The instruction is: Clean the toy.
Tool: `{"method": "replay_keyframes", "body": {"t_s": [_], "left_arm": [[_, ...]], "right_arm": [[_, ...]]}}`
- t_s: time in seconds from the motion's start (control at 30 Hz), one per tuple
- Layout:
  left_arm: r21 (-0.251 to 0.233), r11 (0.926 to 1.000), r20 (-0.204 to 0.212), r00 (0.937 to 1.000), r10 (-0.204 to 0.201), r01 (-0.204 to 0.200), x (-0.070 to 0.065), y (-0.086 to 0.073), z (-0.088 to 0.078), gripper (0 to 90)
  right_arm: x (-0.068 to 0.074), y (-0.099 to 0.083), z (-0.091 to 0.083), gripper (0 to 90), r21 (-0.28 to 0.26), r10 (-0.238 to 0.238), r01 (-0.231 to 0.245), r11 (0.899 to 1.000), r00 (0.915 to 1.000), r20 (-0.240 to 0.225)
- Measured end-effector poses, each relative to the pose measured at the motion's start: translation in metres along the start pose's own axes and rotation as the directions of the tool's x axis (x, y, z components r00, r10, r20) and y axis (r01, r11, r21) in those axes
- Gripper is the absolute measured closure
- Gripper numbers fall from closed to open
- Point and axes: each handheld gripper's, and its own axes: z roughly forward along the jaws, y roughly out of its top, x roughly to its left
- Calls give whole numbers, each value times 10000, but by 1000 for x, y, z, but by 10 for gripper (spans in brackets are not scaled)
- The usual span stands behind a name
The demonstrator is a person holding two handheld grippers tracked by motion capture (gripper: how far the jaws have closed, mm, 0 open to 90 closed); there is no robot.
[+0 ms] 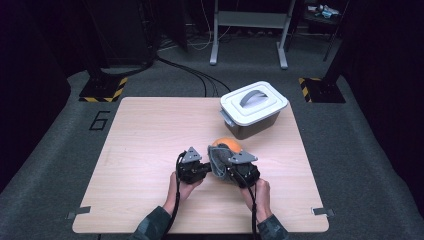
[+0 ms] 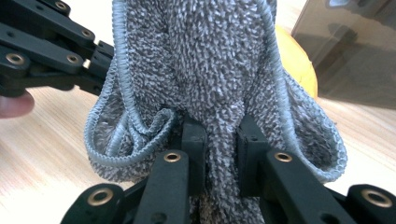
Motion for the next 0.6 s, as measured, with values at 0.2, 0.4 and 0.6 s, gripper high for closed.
{"method": "replay_keyframes", "body": {"t_s": [0.2,0.4,0.6], "left_arm": [[-49,10000,25,10000,-78,78,2,-2,0,851],[-55,9998,83,9998,-207,207,5,-6,-1,851],[-65,9996,149,9995,-261,262,8,-8,-2,851]], "right_arm": [[-2,-8,3,773,282,-129,129,9995,9999,-13],[-7,-18,3,774,680,-55,56,9977,10000,-18],[-27,-36,5,772,1402,386,-455,9891,9979,514]]}}
